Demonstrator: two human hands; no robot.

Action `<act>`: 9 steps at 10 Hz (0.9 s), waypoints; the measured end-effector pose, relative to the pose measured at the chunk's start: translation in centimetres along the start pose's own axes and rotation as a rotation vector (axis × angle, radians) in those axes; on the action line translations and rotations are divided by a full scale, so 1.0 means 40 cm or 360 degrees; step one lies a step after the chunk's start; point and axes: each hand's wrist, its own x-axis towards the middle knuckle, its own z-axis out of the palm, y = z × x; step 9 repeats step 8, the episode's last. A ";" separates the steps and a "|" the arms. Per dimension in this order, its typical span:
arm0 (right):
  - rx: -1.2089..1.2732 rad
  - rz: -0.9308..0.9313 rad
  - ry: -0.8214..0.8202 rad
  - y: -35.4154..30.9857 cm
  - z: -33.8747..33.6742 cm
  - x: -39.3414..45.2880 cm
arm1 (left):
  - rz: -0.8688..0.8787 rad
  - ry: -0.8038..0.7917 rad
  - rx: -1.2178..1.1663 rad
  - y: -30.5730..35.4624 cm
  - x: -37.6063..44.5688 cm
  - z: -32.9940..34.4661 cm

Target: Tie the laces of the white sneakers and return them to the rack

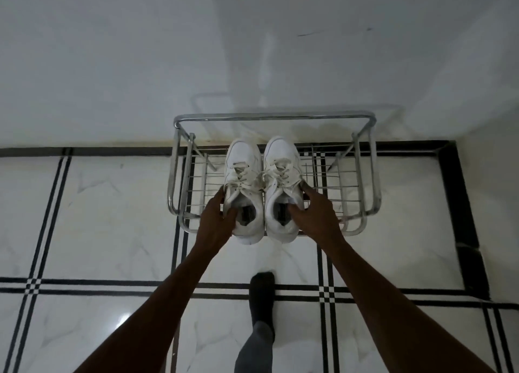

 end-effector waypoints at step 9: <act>-0.0458 -0.0165 0.0113 -0.079 -0.072 0.041 | 0.0178 0.0095 0.0551 0.123 0.037 -0.078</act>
